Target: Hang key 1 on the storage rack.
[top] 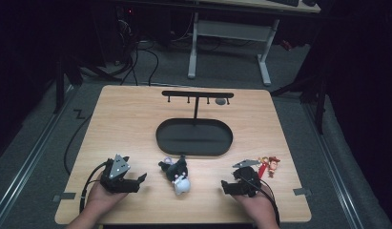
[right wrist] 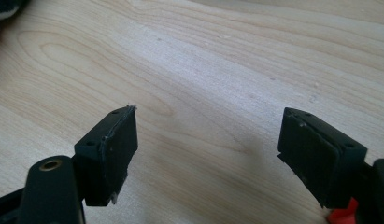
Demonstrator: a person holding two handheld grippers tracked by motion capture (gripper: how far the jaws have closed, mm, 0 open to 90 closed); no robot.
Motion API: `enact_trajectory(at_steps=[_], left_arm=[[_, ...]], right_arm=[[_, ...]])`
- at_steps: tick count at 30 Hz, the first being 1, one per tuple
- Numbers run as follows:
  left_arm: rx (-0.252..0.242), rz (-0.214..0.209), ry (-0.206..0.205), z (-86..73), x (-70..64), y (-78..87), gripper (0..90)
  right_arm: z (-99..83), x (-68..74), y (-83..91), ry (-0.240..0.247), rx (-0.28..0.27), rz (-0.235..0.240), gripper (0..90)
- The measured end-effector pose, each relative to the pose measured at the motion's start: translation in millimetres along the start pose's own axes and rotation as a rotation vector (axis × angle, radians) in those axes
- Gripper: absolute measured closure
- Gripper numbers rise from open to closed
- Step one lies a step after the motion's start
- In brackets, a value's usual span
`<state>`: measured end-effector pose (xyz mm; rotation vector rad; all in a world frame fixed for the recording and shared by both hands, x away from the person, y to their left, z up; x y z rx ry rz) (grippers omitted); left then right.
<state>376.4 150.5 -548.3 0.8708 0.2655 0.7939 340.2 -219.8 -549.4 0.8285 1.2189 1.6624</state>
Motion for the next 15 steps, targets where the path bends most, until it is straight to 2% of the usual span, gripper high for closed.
enact_trajectory(at_steps=[7,9,15], left_arm=[[0.000,-0.001,-0.014,0.2,-4.1,0.1,11.4],[0.007,0.007,-0.034,0.3,-5.0,-1.2,11.8],[0.006,-0.009,-0.035,2.2,-8.4,-0.8,12.7]], right_arm=[[-2.3,3.2,-1.8,0.005,0.040,0.018,20.0],[-3.3,5.8,-2.5,0.016,0.043,0.021,19.9],[-7.2,6.9,-3.0,0.021,0.067,0.015,19.9]])
Point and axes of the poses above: each handheld gripper's, and its own axes: y roughly backward along the jaws, z roughly out of its top, x roughly to its left, the point moved 6 cm from there along -y, roughly forward along the jaws, and after that the axes turned 15 degrees about x, right-handed, at the moved point
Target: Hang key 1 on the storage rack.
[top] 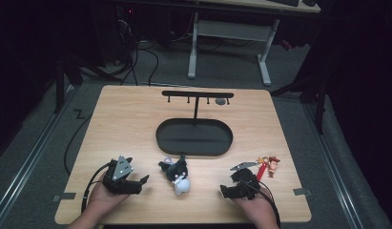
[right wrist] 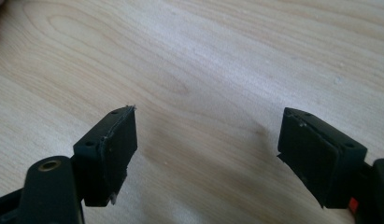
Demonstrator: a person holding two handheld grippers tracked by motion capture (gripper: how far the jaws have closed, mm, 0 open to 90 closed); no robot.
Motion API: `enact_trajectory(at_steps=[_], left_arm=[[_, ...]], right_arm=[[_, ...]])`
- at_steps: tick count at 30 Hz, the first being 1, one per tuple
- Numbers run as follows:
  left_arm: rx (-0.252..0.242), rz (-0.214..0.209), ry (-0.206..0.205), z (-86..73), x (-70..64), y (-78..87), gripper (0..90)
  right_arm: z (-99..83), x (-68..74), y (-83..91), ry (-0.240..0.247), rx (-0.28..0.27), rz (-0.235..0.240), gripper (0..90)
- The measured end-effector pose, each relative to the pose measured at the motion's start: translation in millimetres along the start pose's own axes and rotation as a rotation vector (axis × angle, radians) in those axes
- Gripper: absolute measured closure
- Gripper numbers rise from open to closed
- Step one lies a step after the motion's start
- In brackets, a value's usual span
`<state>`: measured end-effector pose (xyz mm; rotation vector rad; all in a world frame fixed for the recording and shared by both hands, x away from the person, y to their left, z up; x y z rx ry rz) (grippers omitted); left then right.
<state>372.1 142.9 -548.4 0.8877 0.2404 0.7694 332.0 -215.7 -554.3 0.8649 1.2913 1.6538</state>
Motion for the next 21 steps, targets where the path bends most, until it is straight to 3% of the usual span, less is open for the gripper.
enact_trajectory(at_steps=[7,11,15,21], left_arm=[[0.000,-0.024,0.001,1.6,-1.6,-1.9,16.0],[0.018,-0.033,-0.019,0.2,-3.7,-4.3,19.4],[0.007,-0.035,-0.035,0.9,-5.0,-2.6,21.4],[0.000,-0.052,-0.029,2.6,-8.6,-2.4,20.4]], right_arm=[[-5.7,-0.1,5.6,0.032,0.067,-0.023,19.2],[-6.3,-1.6,9.3,0.007,0.071,-0.013,18.3],[-6.7,-6.5,8.9,-0.013,0.117,-0.002,17.6],[0.5,-13.2,14.4,-0.006,0.187,0.004,17.6]])
Point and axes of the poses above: each handheld gripper's, and its own axes: y roughly backward along the jaws, z roughly out of its top, x roughly to its left, the point moved 6 cm from there along -y, roughly forward along the jaws, and after that the axes turned 15 degrees about x, right-handed, at the moved point
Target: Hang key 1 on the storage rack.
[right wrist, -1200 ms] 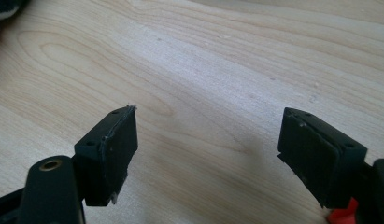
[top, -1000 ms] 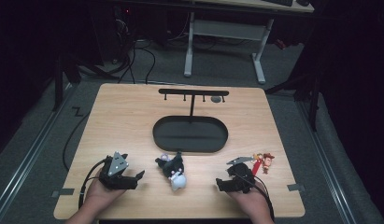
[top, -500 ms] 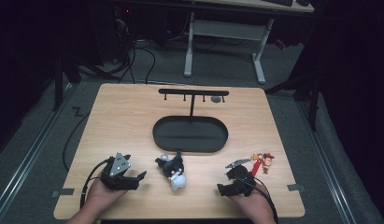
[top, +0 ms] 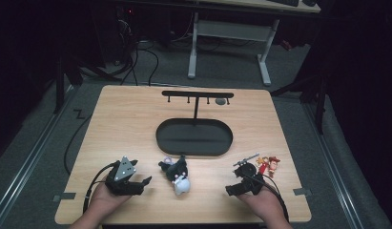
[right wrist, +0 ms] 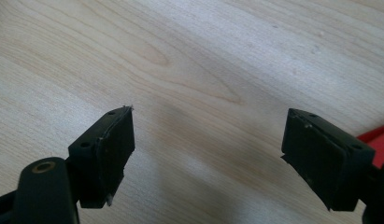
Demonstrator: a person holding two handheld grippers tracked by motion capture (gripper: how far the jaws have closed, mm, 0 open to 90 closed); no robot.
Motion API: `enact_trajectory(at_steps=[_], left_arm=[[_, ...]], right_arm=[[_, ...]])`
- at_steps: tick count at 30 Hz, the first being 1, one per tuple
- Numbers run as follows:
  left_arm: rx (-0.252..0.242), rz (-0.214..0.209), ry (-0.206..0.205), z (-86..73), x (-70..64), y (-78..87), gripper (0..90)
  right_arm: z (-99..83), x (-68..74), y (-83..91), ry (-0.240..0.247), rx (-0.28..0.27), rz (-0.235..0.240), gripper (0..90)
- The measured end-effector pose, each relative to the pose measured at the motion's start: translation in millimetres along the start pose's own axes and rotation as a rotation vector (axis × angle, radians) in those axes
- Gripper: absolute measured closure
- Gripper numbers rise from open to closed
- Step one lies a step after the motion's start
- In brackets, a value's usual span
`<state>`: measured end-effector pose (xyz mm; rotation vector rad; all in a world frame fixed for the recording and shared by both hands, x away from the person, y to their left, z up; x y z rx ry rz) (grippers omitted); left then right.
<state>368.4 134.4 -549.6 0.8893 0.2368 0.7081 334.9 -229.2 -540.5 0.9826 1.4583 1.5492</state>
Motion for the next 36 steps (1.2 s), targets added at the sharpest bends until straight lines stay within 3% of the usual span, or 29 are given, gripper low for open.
enact_trajectory(at_steps=[6,11,14,17,18,26,30,36], left_arm=[[-0.011,-0.005,0.016,-1.8,3.7,2.7,20.1],[-0.011,-0.008,0.016,-3.3,3.9,4.8,20.1],[-0.020,-0.009,0.010,-2.7,2.5,6.7,20.1],[-0.011,-0.009,0.012,-4.0,3.1,6.0,20.2],[-0.008,-0.008,0.014,-4.2,3.6,5.5,20.2],[0.014,-0.009,0.009,-6.7,3.2,2.2,20.3],[0.003,-0.012,0.007,-6.2,1.6,4.6,20.6],[0.009,-0.021,0.006,-4.5,1.5,2.4,21.5]], right_arm=[[4.7,-5.6,10.8,-0.023,0.030,0.037,22.0],[5.2,-8.7,14.0,-0.020,0.042,0.033,24.0],[1.5,-15.6,21.4,-0.006,0.060,0.046,32.7],[-1.0,-19.9,24.6,-0.017,0.071,0.058,34.9],[-3.7,-29.5,29.1,-0.027,0.082,0.057,36.3],[-9.5,-59.8,38.4,-0.077,0.072,0.034,36.8],[-15.9,-80.2,41.5,-0.137,0.056,0.003,41.4],[-22.4,-94.5,43.9,-0.169,0.061,-0.019,47.7]])
Point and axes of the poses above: each handheld gripper's, and its own axes: y roughly backward along the jaws, z roughly out of its top, x roughly to its left, the point moved 6 cm from there along -y, roughly forward along the jaws, and after that the axes turned 15 degrees about x, right-handed, at the moved point
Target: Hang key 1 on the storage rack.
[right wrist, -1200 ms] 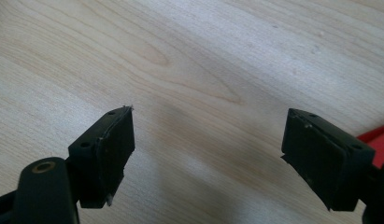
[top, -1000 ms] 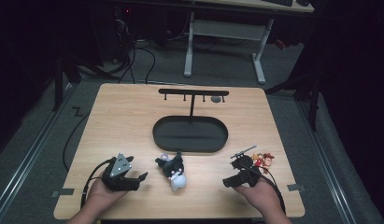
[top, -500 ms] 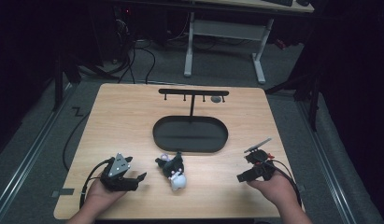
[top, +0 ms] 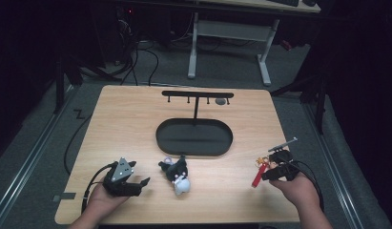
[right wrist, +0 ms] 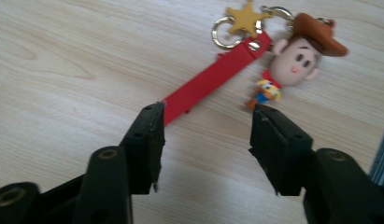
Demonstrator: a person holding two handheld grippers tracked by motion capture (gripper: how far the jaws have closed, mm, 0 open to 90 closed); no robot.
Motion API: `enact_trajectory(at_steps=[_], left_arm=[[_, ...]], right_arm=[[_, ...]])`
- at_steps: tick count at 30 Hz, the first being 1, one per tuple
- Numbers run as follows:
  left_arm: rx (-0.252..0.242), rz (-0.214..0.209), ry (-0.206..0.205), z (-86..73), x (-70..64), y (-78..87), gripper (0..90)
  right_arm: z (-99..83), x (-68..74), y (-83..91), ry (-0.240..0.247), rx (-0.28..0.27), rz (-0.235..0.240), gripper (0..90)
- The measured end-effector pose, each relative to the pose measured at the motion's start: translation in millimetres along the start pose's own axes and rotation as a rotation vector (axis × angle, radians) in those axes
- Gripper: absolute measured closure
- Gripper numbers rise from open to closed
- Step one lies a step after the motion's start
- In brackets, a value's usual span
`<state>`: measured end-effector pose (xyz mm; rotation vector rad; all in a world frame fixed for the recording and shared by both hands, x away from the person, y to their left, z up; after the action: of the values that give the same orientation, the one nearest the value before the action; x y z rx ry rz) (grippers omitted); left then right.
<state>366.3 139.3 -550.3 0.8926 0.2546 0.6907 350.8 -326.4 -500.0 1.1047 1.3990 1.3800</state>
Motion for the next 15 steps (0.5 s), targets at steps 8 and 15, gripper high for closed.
enact_trajectory(at_steps=[8,15], left_arm=[[0.013,-0.009,-0.012,-0.7,-1.3,-2.1,21.7],[0.002,-0.010,-0.003,-1.1,-0.8,1.4,22.0]], right_arm=[[5.6,-20.6,-2.1,-0.054,0.010,-0.022,55.4],[22.9,-28.1,-13.0,-0.095,0.000,-0.025,55.2]])
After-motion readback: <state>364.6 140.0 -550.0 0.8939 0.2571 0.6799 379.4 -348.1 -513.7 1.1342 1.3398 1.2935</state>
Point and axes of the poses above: each handheld gripper's, and its own axes: y roughly backward along the jaws, z roughly out of its top, x roughly to its left, the point moved 6 cm from there along -y, roughly forward along the jaws, and after that the axes turned 15 degrees about x, right-handed, at the moved point
